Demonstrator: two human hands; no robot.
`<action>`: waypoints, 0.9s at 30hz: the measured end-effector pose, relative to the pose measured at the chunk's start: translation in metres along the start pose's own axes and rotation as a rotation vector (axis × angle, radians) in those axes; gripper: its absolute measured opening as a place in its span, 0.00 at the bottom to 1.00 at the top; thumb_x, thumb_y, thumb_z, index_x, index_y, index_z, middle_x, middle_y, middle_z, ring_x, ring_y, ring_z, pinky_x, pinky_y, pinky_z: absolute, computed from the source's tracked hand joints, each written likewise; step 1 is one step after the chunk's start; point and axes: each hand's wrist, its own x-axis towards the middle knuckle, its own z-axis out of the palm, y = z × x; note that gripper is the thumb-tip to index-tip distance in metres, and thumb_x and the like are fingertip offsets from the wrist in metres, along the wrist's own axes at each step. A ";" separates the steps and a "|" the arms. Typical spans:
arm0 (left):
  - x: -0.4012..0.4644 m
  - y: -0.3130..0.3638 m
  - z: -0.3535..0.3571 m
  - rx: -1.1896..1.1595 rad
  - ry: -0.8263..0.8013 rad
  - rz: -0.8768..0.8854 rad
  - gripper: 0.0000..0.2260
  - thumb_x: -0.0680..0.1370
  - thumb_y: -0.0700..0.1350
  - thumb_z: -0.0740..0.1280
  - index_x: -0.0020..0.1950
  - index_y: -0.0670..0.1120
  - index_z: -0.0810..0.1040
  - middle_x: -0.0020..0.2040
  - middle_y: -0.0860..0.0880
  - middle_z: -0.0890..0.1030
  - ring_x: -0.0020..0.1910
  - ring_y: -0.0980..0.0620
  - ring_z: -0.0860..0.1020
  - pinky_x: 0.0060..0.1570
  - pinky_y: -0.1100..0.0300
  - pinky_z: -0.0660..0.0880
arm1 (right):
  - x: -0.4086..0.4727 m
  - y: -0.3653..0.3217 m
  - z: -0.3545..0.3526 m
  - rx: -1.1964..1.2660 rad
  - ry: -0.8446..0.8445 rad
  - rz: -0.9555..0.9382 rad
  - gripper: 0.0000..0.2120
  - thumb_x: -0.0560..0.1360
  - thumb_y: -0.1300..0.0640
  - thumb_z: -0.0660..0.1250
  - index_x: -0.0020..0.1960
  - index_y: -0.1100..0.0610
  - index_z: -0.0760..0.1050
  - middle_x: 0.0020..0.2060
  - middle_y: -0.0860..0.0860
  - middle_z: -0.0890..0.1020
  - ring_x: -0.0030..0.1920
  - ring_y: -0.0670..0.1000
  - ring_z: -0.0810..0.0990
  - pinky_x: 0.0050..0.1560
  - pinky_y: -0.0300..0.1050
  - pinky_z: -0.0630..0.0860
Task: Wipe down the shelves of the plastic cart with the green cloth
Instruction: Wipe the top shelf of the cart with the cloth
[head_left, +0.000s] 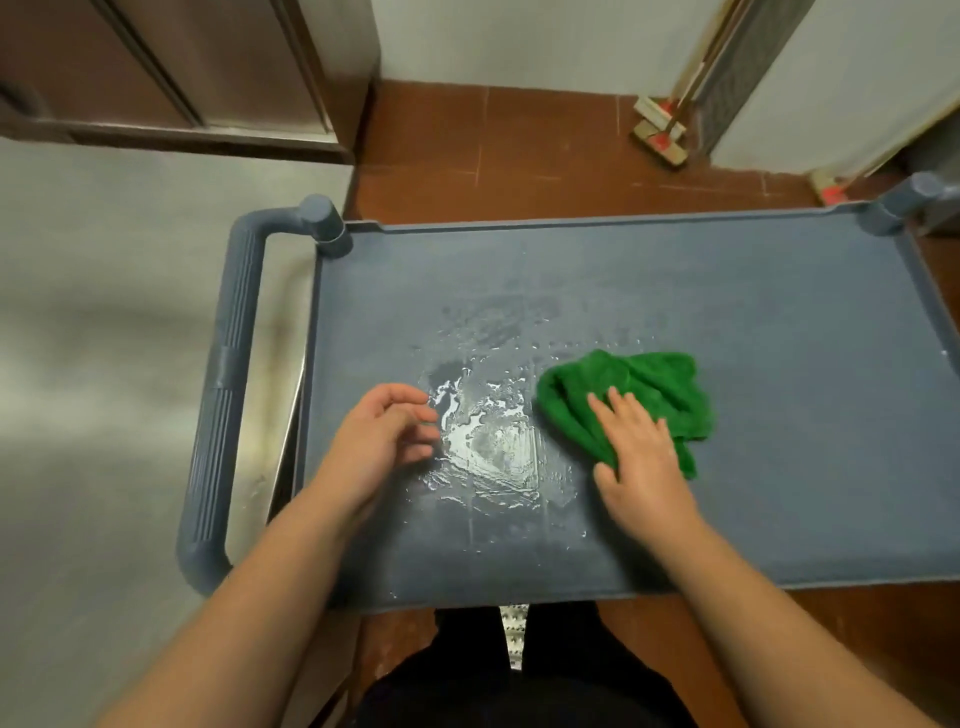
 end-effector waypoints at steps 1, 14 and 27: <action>0.003 -0.004 0.004 0.004 0.003 -0.020 0.09 0.78 0.32 0.60 0.49 0.44 0.76 0.40 0.47 0.81 0.35 0.53 0.80 0.36 0.60 0.77 | 0.002 0.002 0.015 -0.175 -0.077 0.001 0.40 0.71 0.53 0.65 0.80 0.48 0.54 0.80 0.54 0.54 0.80 0.55 0.48 0.77 0.63 0.47; -0.001 -0.003 0.025 -0.031 0.083 0.018 0.09 0.78 0.32 0.59 0.48 0.45 0.76 0.37 0.50 0.82 0.35 0.53 0.80 0.39 0.58 0.75 | 0.027 -0.016 0.041 -0.342 -0.029 0.153 0.42 0.72 0.28 0.52 0.81 0.46 0.48 0.80 0.58 0.48 0.77 0.71 0.47 0.72 0.74 0.45; -0.012 -0.036 -0.083 -0.048 0.246 -0.002 0.09 0.77 0.33 0.59 0.49 0.45 0.75 0.41 0.47 0.81 0.37 0.52 0.79 0.39 0.58 0.76 | 0.035 -0.134 0.103 -0.299 0.043 -0.242 0.36 0.72 0.35 0.61 0.78 0.44 0.61 0.77 0.54 0.64 0.76 0.69 0.57 0.73 0.70 0.52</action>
